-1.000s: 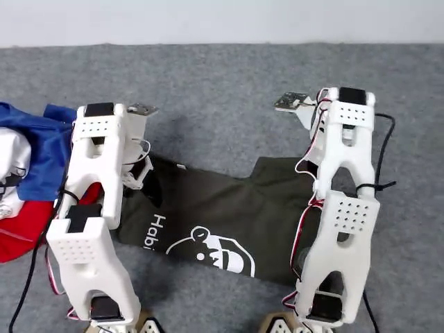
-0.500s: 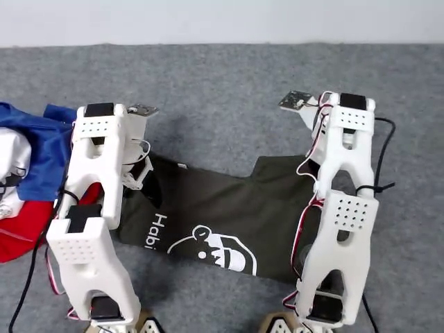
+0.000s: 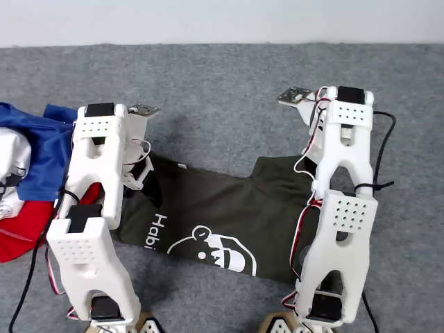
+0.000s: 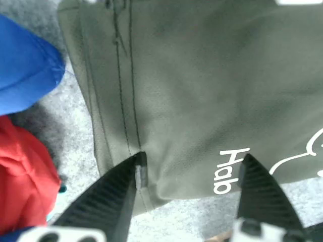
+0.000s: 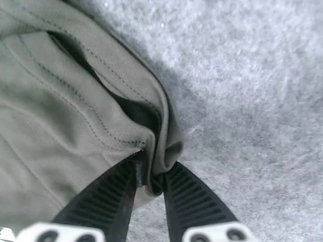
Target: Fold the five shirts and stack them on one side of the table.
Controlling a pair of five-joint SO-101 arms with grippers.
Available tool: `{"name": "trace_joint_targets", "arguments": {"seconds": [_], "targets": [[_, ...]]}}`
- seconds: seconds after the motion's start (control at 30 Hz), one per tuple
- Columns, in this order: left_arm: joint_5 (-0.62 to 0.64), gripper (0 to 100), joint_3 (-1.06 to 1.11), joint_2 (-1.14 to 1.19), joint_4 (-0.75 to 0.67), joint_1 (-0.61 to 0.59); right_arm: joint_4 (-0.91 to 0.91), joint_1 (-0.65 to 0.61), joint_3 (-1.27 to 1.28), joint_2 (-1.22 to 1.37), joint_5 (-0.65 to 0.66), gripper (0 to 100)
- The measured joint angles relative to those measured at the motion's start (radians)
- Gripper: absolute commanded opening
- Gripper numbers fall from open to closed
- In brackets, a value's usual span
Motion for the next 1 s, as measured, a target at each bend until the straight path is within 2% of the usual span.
{"name": "trace_joint_targets", "arguments": {"seconds": [0.17,0.53,0.73,1.0], "targets": [[0.0,29,0.0,0.0,0.0,0.0,0.0,-0.015,0.106,-0.084,-0.048,0.9],[0.0,29,0.0,0.0,0.0,0.0,0.0,-0.072,0.482,-0.41,-0.054,0.9],[0.0,29,0.0,0.0,0.0,0.0,0.0,-0.133,0.709,-0.503,-0.002,0.9],[0.0,29,0.0,0.0,0.0,0.0,-0.046,-0.14,0.979,-0.629,0.086,0.9]]}}
